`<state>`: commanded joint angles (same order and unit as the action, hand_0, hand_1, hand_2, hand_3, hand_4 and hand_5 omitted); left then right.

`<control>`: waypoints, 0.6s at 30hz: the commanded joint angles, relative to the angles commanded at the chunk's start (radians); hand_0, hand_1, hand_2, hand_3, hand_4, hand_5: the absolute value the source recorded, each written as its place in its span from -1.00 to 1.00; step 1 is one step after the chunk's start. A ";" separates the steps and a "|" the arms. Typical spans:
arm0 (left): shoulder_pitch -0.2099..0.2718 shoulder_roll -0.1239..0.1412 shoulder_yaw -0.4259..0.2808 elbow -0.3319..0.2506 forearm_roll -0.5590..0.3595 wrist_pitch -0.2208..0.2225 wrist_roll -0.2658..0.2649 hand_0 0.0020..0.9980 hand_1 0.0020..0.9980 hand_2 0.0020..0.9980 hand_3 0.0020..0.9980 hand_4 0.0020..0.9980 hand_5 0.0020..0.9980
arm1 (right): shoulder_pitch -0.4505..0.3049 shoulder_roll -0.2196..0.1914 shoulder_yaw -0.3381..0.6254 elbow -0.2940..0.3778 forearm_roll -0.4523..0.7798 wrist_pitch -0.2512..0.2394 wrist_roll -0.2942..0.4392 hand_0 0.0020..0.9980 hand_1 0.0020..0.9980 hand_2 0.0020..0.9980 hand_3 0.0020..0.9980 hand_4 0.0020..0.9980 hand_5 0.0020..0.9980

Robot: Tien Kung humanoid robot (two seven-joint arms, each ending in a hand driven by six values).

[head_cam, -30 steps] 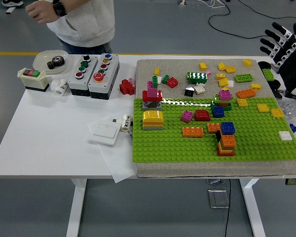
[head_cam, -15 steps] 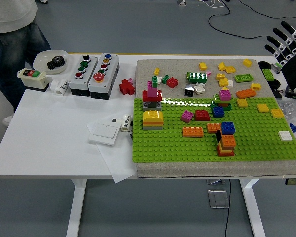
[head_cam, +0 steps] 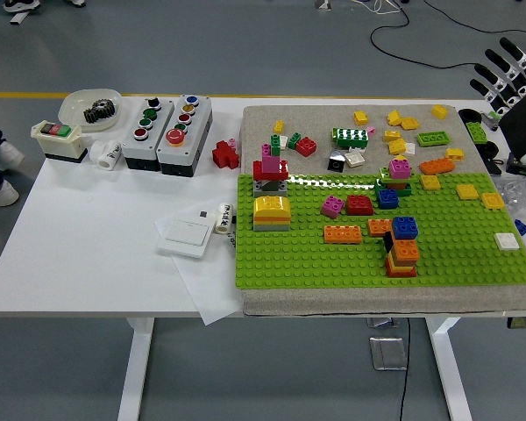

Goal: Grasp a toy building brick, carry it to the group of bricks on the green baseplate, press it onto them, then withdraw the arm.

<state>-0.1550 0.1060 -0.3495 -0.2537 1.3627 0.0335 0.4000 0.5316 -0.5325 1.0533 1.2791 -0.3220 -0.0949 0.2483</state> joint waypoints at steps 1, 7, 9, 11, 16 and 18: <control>-0.001 0.000 0.000 0.000 0.000 0.001 0.000 -0.16 -0.06 0.03 0.19 0.24 0.52 | 0.001 0.000 0.000 -0.001 0.001 0.002 0.000 0.81 0.67 0.74 0.74 1.00 0.87; -0.004 -0.001 0.001 -0.001 -0.002 0.002 0.001 -0.15 -0.05 0.04 0.19 0.24 0.52 | 0.002 0.002 0.000 -0.007 0.008 0.003 -0.002 0.82 0.67 0.73 0.74 1.00 0.88; -0.004 -0.001 0.001 -0.001 -0.002 0.002 0.000 -0.15 -0.05 0.04 0.19 0.24 0.52 | 0.001 0.002 0.001 -0.008 0.012 0.003 -0.002 0.81 0.66 0.73 0.74 1.00 0.89; -0.005 -0.001 0.001 -0.001 -0.002 0.001 0.000 -0.15 -0.05 0.04 0.19 0.24 0.52 | 0.001 0.002 0.001 -0.008 0.013 0.003 -0.003 0.81 0.66 0.73 0.74 1.00 0.89; -0.007 -0.002 0.002 -0.002 -0.002 0.001 0.000 -0.15 -0.04 0.05 0.19 0.24 0.52 | 0.002 0.001 0.004 -0.009 0.024 0.004 -0.004 0.81 0.67 0.72 0.73 1.00 0.89; -0.007 -0.002 0.000 -0.002 0.001 0.001 0.000 -0.15 -0.04 0.05 0.19 0.24 0.52 | 0.005 0.002 0.004 -0.012 0.031 0.005 -0.004 0.81 0.67 0.72 0.73 1.00 0.89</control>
<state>-0.1621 0.1038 -0.3498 -0.2558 1.3637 0.0343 0.4000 0.5365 -0.5305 1.0568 1.2670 -0.2914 -0.0901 0.2445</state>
